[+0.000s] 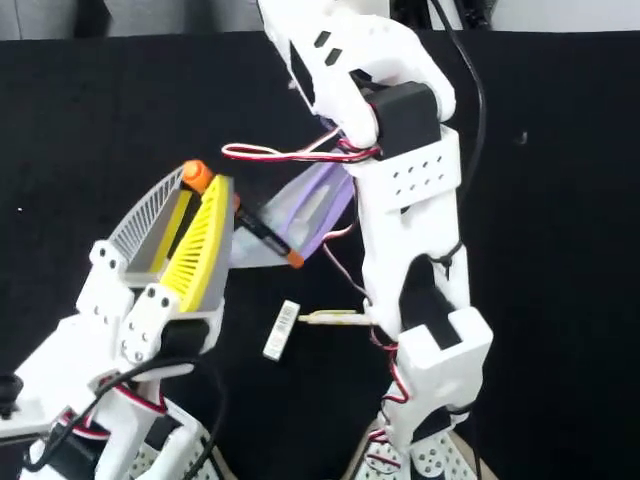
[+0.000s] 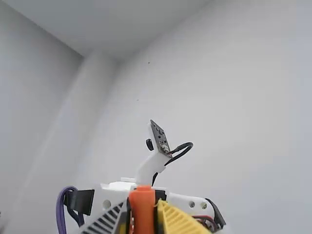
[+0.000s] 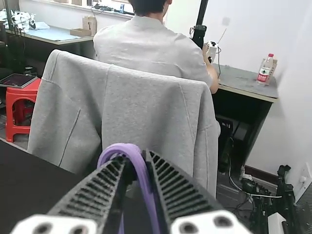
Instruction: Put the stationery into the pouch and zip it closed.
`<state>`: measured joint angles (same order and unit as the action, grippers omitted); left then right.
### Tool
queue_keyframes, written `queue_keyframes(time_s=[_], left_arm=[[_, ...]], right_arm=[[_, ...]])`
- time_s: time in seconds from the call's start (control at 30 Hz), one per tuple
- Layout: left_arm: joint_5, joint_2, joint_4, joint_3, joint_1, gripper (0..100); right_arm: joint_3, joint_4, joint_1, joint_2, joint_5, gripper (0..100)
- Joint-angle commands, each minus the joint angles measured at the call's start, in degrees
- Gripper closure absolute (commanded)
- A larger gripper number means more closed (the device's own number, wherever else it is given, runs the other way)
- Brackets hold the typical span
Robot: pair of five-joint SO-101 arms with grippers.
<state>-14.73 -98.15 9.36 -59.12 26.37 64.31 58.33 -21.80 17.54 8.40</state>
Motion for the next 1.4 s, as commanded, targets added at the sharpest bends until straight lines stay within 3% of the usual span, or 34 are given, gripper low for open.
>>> queue_keyframes(time_s=[0.0,0.23,0.47,0.7,0.87,0.93,1.1,1.37], left_arm=[[0.6,5.5,-4.9,5.2,0.6,97],[0.7,8.6,-5.5,2.2,0.1,97],[2.1,11.6,-20.7,-10.8,-14.5,97],[2.5,12.1,-21.9,-16.5,-17.0,97],[11.9,12.2,-21.4,-18.2,-16.0,97],[15.2,12.2,-17.8,-18.4,-14.9,96],[17.1,12.2,-1.8,-10.6,-11.4,84],[12.8,12.2,20.5,10.9,-11.6,84]], right_arm=[[8.3,4.9,-0.5,-0.7,-0.4,98.7],[18.9,13.5,-0.6,-0.1,-0.4,98.7],[19.6,13.8,-0.5,-0.1,-0.4,98.7],[19.6,13.6,0.3,-0.1,-0.4,98.7],[19.6,12.9,2.4,-0.1,-0.4,98.7],[19.5,12.3,2.9,0.1,-0.4,98.7],[19.8,9.5,3.2,3.6,-0.2,98.7],[20.1,7.3,3.2,6.1,-0.1,98.7]])
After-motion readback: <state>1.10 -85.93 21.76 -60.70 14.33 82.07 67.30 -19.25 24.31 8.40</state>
